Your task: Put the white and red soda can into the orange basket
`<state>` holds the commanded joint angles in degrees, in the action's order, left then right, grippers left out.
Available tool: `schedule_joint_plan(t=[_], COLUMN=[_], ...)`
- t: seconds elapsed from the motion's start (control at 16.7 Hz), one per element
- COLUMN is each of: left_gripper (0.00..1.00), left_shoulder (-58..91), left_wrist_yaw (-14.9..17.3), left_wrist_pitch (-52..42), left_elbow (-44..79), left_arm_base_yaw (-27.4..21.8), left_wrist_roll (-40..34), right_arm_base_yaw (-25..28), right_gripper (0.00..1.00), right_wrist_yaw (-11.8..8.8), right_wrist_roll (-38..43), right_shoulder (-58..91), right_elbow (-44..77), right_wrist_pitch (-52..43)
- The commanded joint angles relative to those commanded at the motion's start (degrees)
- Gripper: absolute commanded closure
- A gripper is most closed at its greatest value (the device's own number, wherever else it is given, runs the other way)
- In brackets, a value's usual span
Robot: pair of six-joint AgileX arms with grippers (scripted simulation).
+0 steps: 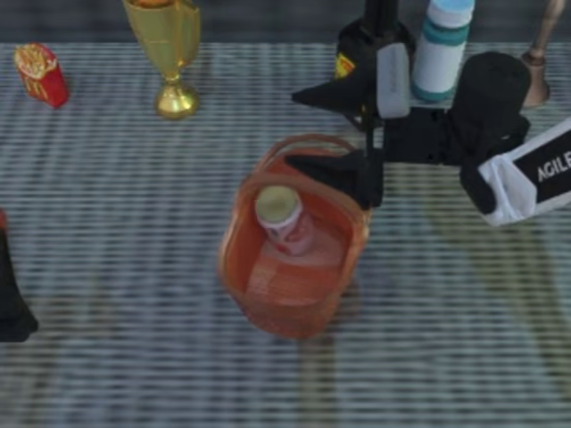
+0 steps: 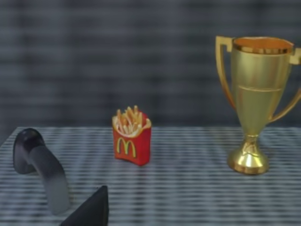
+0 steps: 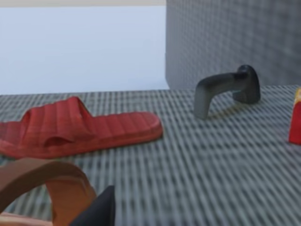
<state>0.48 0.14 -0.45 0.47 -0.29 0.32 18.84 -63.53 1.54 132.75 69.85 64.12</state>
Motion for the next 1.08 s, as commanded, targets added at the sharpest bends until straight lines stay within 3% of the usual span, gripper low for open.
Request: schedule_joint_plan(t=[0.24, 0.48, 0.66, 1.08], left_gripper=[0.00, 0.00, 0.00, 0.00], left_shoulder=[7.24, 22.17, 37.13, 76.93], left_wrist_yaw=[1.37, 2.72, 3.28, 2.87], left_wrist_pitch=[-6.44, -18.89, -30.53, -58.03], left_elbow=[7.22, 22.07, 36.98, 76.46], left_arm_base_yaw=[-3.69, -9.61, -14.59, -25.59], left_wrist_roll=[4.45, 12.75, 20.53, 40.11], right_arm_base_yaw=[-0.90, -3.09, -5.34, -11.03], right_gripper=[0.00, 0.00, 0.00, 0.00], right_wrist_yaw=[3.23, 10.28, 17.68, 37.85], right_wrist_roll=[-0.65, -1.51, -1.96, -1.81], right_shoulder=[-7.67, -22.72, -37.11, -76.74], right_elbow=[-5.13, -14.59, -23.61, -46.04], right_wrist_pitch=[-3.72, -11.13, -18.62, -39.08])
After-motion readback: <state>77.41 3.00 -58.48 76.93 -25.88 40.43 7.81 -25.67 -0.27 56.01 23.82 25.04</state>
